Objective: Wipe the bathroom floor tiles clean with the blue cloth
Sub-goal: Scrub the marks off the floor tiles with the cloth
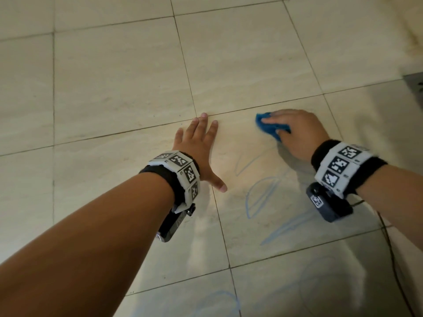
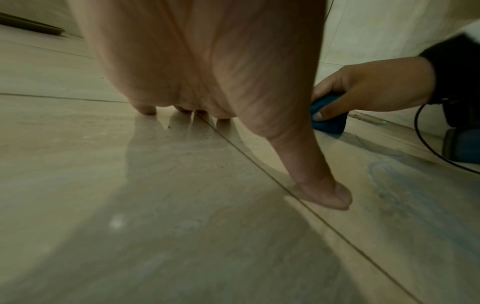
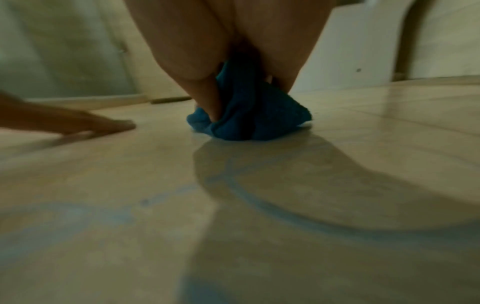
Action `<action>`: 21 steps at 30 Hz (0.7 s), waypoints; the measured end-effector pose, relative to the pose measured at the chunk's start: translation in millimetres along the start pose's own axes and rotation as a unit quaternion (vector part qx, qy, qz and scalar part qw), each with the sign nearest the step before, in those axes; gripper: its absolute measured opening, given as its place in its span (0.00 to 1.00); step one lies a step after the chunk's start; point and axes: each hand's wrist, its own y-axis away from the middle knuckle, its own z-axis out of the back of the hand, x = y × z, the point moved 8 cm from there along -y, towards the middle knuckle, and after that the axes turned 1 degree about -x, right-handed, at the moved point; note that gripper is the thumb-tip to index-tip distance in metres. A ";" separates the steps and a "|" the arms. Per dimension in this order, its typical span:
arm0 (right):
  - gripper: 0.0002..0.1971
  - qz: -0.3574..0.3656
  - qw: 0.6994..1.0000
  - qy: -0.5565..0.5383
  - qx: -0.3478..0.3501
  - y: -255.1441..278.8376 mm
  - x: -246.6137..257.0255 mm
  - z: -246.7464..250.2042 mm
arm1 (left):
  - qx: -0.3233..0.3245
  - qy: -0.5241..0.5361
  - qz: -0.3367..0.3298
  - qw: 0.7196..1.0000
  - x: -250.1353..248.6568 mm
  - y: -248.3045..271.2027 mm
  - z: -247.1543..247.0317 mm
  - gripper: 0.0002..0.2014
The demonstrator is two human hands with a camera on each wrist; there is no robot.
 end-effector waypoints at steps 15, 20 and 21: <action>0.20 -0.149 0.983 0.025 -0.106 -17.0 -78.0 44.0 | 0.013 0.004 0.002 1.000 -0.7 0.0 -1.5 0.76; 0.23 -0.136 0.982 0.123 -0.049 -16.2 -62.6 27.3 | 0.017 0.003 0.004 1.000 0.2 -0.6 -2.1 0.76; 0.23 -0.088 0.989 0.111 -0.034 -10.9 -47.3 17.2 | 0.018 0.004 0.003 1.000 0.1 -0.8 -2.4 0.76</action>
